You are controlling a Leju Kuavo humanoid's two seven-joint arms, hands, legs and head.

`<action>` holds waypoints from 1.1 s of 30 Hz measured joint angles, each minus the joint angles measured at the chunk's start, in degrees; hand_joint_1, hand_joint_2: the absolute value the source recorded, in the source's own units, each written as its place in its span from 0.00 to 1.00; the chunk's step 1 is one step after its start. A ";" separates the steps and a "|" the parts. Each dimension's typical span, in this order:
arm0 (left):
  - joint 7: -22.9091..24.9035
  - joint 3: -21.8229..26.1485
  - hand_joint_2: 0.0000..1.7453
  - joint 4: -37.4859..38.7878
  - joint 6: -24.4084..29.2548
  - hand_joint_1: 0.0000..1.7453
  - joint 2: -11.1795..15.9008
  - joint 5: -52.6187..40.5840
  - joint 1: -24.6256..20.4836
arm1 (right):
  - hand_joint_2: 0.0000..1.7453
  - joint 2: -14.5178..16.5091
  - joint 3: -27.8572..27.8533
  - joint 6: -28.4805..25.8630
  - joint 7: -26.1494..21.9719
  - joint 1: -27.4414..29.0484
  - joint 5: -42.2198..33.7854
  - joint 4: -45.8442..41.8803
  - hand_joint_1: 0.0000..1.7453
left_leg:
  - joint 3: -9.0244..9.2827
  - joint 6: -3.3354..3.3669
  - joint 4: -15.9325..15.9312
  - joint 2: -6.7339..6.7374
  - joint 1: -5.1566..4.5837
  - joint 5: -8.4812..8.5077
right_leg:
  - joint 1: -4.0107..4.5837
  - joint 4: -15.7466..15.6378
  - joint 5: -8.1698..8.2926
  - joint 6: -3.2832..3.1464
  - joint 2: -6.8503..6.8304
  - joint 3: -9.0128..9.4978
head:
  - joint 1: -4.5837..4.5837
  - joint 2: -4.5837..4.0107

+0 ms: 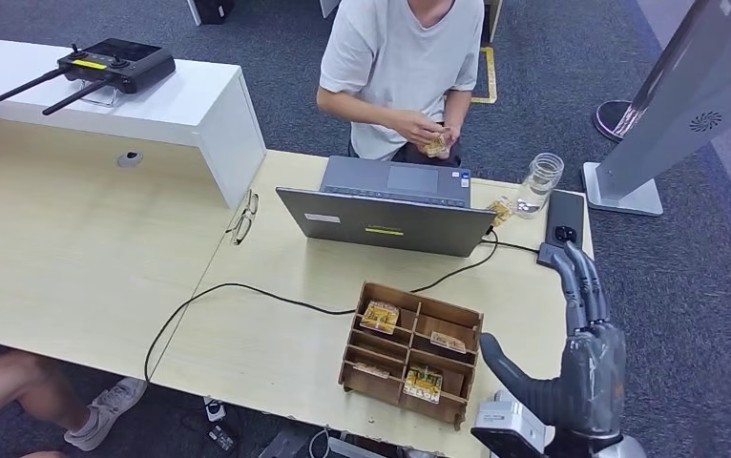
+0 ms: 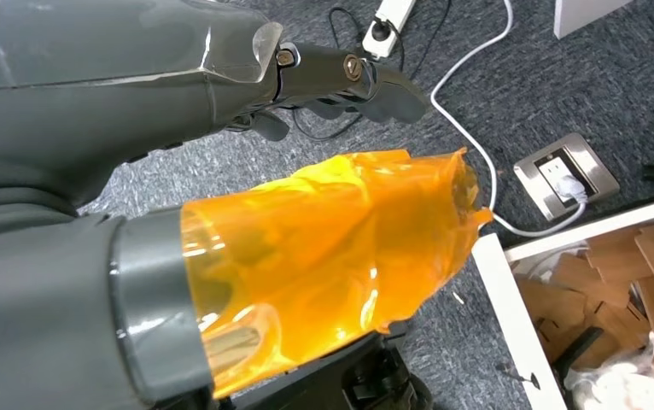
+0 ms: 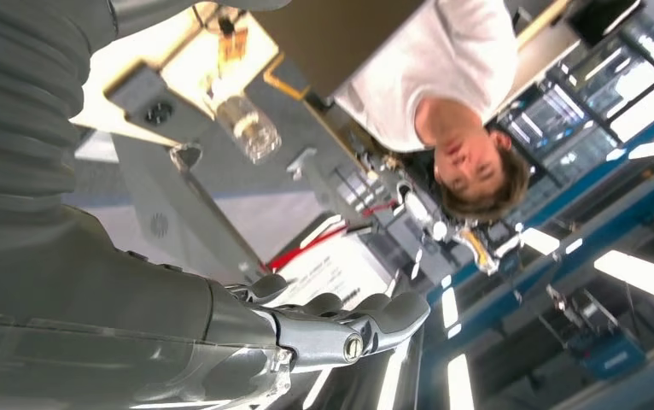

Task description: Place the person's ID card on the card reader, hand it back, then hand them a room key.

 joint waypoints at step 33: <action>0.85 0.56 0.00 -0.01 -0.78 0.00 -0.02 -1.10 -0.04 | 1.00 -0.02 4.62 1.87 9.23 2.37 13.19 8.32 0.42 | 0.01 0.00 0.00 0.02 0.00 0.00 | 0.00 0.00 0.00 0.00 0.01 0.00 | -0.01 0.00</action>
